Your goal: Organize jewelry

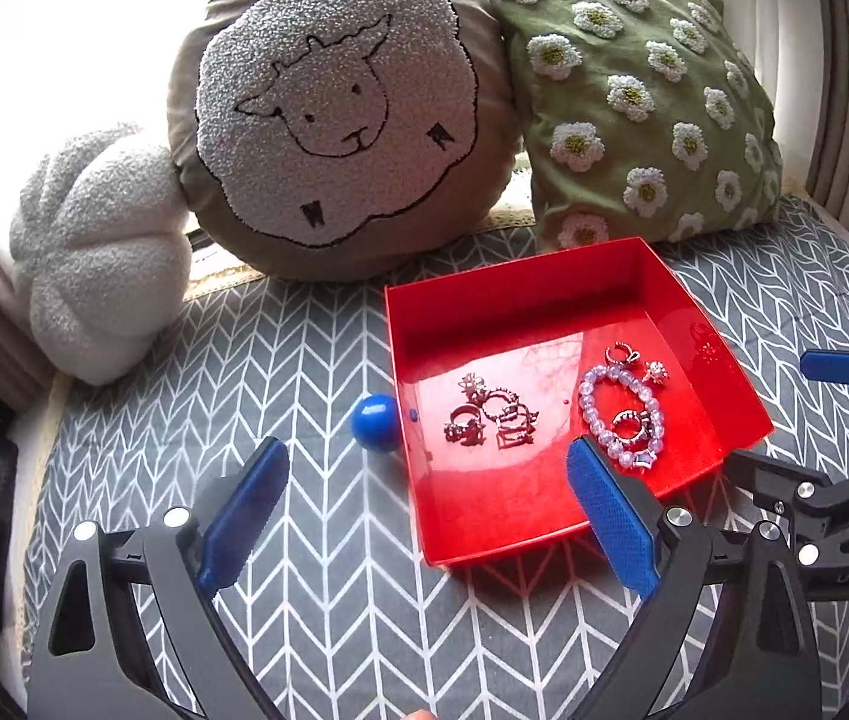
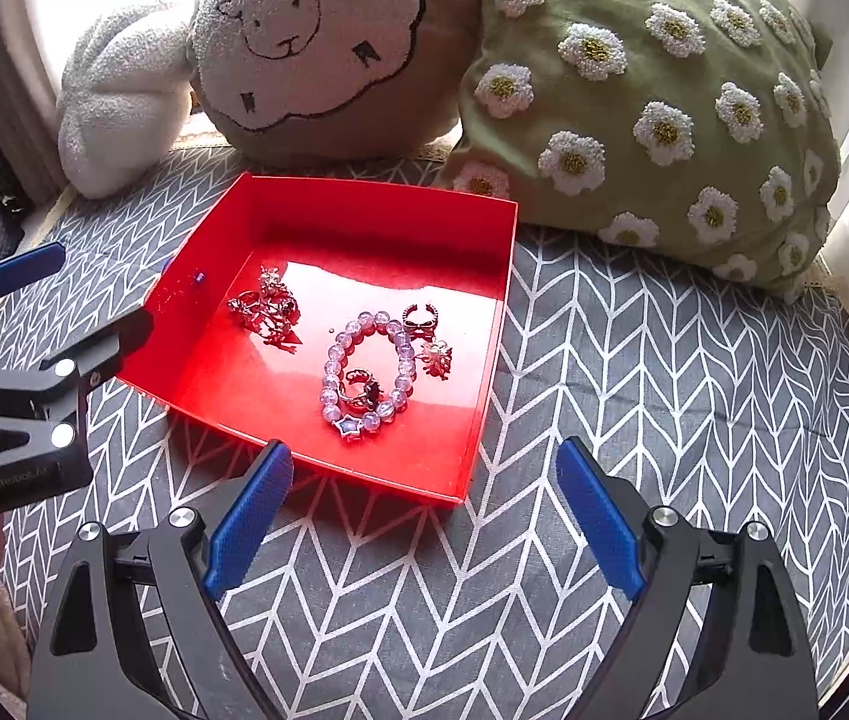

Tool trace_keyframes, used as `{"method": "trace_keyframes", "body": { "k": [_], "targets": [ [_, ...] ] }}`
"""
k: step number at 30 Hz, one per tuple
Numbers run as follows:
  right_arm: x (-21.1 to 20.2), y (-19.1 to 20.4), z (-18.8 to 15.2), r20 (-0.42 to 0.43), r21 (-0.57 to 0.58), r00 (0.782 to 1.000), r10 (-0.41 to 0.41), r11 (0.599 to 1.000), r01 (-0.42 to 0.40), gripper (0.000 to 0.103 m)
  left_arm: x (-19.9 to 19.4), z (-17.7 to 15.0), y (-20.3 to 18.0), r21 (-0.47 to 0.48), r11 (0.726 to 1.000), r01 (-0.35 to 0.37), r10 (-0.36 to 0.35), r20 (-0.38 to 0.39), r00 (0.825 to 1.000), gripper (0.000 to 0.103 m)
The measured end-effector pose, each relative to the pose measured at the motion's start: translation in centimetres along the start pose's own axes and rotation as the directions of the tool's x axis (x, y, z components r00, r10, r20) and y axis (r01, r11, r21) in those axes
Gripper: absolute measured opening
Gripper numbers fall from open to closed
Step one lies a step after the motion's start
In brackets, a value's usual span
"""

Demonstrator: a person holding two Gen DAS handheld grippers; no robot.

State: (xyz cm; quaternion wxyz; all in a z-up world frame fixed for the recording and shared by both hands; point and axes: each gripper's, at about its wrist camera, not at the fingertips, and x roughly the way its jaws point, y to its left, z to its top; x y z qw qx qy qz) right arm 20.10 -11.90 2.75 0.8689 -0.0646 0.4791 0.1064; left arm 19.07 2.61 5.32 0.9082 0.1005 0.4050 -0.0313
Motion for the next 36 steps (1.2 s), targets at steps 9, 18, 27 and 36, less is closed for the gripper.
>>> {"method": "trace_keyframes", "body": {
  "k": [9, 18, 27, 36],
  "targets": [
    [0.7, -0.2, -0.1, -0.017, 0.007, 1.0, -0.004, 1.0, 0.004, 0.088, 0.4, -0.1, -0.5, 0.016, 1.0, 0.017, -0.016, -0.018, 1.0, 0.09],
    [0.5, -0.2, 0.0, -0.018, 0.003, 1.0, -0.003, 1.0, 0.003, 0.088, 0.8, -0.3, -1.1, 0.031, 0.999, 0.025, -0.024, -0.031, 0.999, 0.09],
    [0.4, 0.2, -0.1, -0.017, -0.009, 1.0, -0.002, 1.0, 0.002, 0.088, 1.0, -0.4, -1.2, 0.039, 0.999, 0.013, -0.011, -0.033, 0.999, 0.09],
    [0.4, 0.6, -0.2, -0.014, -0.019, 1.0, -0.002, 1.0, 0.001, 0.088, 1.0, -0.4, -1.3, 0.047, 0.999, 0.015, -0.014, -0.032, 0.999, 0.09]
  ]
}}
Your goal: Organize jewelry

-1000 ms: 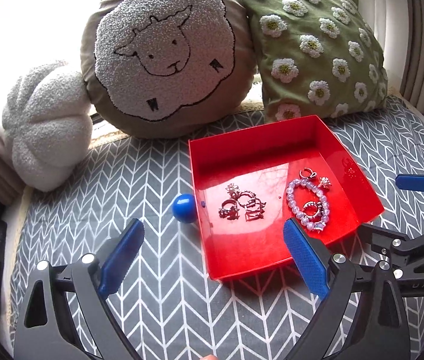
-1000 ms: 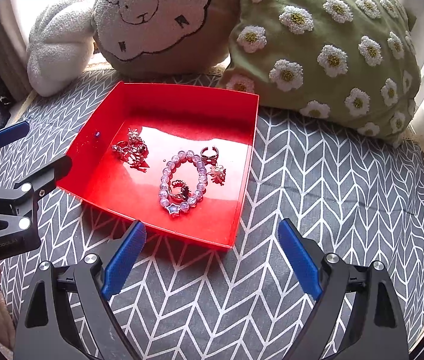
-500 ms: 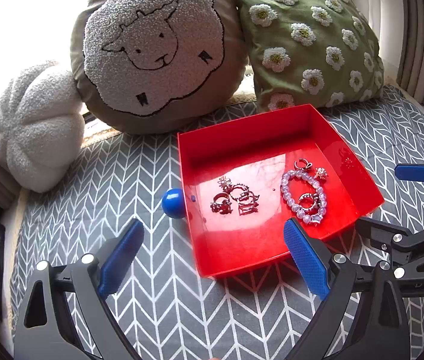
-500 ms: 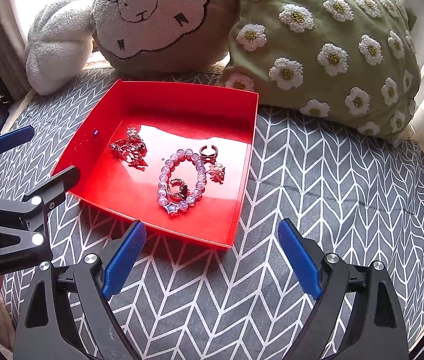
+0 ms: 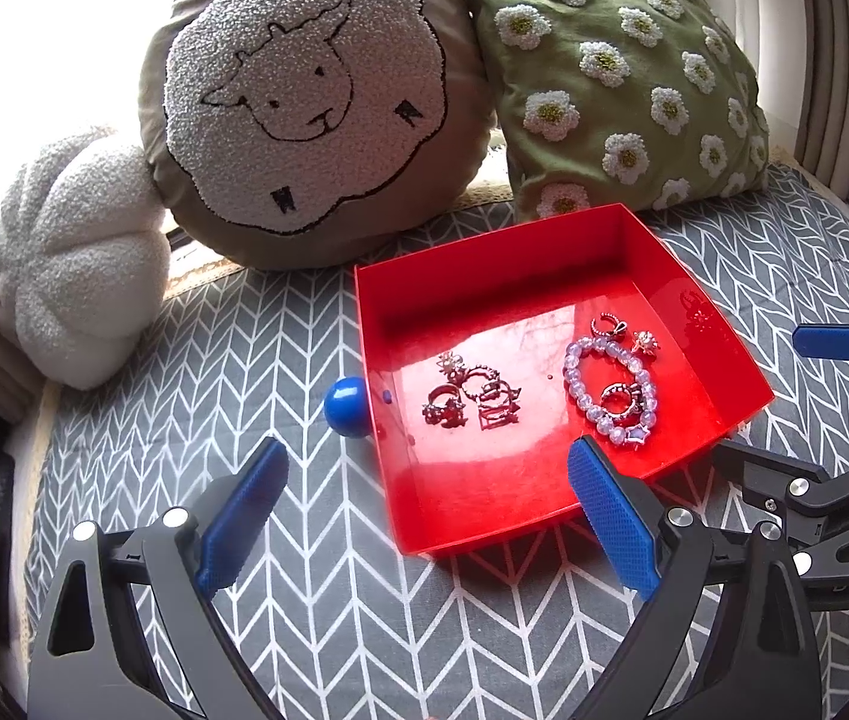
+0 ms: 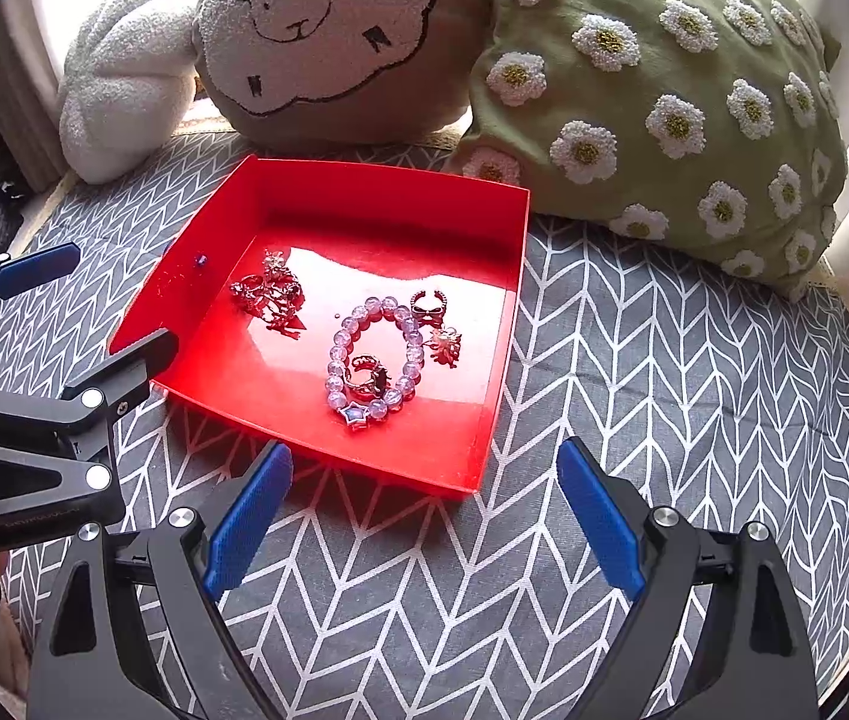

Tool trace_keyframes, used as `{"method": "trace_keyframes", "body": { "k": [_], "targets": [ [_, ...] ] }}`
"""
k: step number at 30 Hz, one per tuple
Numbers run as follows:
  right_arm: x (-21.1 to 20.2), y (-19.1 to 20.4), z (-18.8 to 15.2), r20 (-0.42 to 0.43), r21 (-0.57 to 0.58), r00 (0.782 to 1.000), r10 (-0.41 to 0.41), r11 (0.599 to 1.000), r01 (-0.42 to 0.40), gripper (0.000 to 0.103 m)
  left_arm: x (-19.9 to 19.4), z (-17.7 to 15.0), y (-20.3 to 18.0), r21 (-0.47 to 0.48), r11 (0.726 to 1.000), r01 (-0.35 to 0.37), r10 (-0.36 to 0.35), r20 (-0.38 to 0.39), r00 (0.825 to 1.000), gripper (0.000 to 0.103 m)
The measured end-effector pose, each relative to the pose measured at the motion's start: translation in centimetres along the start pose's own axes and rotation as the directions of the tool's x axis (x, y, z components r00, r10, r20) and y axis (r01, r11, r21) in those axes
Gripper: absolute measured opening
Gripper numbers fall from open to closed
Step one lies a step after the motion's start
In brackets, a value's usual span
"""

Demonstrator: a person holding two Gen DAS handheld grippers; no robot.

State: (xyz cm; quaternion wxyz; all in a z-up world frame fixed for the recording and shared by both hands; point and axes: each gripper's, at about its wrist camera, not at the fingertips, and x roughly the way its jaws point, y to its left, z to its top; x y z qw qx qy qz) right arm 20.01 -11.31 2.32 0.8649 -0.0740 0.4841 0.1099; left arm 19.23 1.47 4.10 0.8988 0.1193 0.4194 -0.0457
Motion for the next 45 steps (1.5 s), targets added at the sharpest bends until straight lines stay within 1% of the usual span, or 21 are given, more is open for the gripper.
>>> {"method": "trace_keyframes", "body": {
  "k": [17, 35, 45],
  "targets": [
    [-0.04, 0.19, 0.0, 0.003, -0.006, 1.0, -0.004, 1.0, 0.004, 0.088, 0.17, -0.06, 0.01, -0.004, 1.0, 0.01, -0.01, -0.006, 1.0, 0.09],
    [-0.14, -0.05, 0.11, 0.005, -0.006, 1.0, -0.005, 1.0, 0.005, 0.088, 0.32, -0.05, 0.05, 0.001, 1.0, 0.004, -0.004, -0.006, 1.0, 0.09],
    [-0.14, -0.09, 0.05, 0.006, -0.012, 1.0, -0.005, 1.0, 0.005, 0.088, 0.61, 0.02, 0.16, -0.005, 1.0, 0.007, -0.007, -0.022, 1.0, 0.09]
  ]
}}
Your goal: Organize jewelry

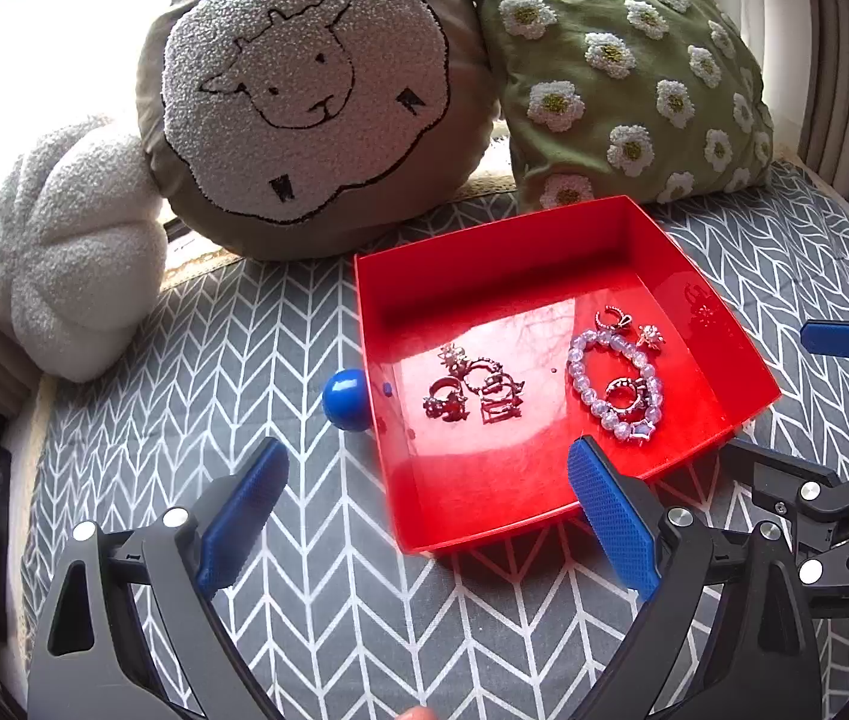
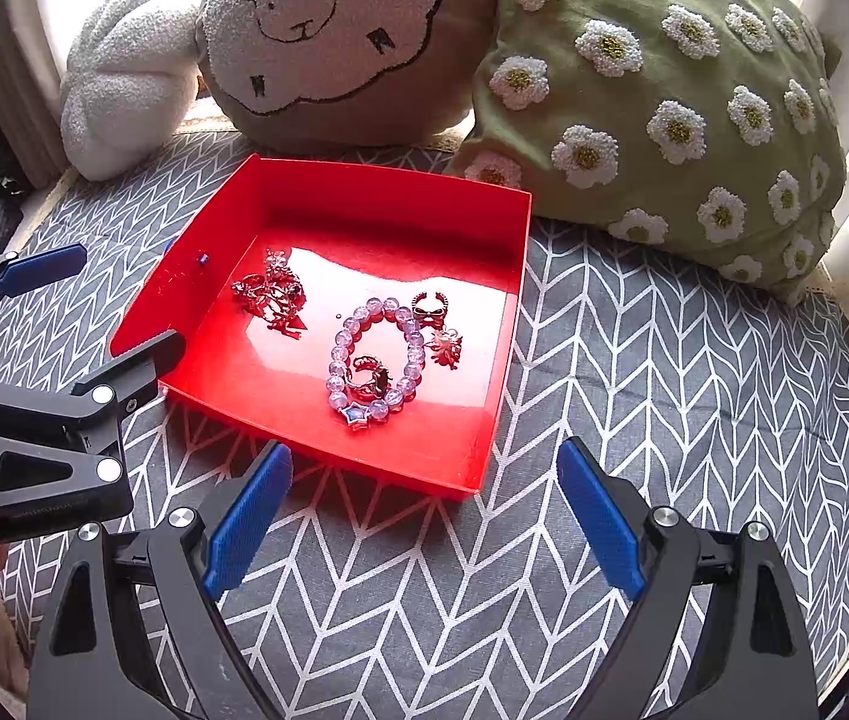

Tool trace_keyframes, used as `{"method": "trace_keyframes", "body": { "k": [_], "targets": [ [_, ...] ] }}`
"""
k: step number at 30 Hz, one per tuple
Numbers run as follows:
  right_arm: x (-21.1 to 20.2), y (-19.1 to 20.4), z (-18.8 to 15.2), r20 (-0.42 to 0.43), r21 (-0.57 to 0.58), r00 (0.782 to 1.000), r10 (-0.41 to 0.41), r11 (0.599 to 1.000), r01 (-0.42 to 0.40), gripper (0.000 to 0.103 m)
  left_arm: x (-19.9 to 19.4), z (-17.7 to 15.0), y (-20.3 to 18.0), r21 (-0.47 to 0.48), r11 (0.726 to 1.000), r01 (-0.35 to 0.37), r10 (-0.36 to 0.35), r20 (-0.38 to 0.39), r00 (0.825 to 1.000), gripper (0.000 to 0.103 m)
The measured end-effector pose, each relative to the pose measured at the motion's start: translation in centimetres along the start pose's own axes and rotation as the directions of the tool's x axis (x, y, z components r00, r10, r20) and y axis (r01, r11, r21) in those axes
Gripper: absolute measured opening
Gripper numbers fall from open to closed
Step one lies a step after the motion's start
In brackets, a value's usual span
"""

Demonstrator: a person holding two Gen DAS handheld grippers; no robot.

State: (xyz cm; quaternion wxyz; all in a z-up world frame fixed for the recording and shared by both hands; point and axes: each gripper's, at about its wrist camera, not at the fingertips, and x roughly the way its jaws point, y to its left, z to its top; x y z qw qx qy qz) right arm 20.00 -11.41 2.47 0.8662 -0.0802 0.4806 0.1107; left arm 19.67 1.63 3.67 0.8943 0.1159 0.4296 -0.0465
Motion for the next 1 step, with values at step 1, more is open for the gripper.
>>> {"method": "trace_keyframes", "body": {
  "k": [1],
  "targets": [
    [-0.01, 0.02, -0.01, 0.0, -0.001, 1.0, -0.001, 1.0, 0.001, 0.088, 0.04, 0.0, 0.02, 0.0, 1.0, 0.002, -0.002, -0.002, 1.0, 0.09]
  ]
}}
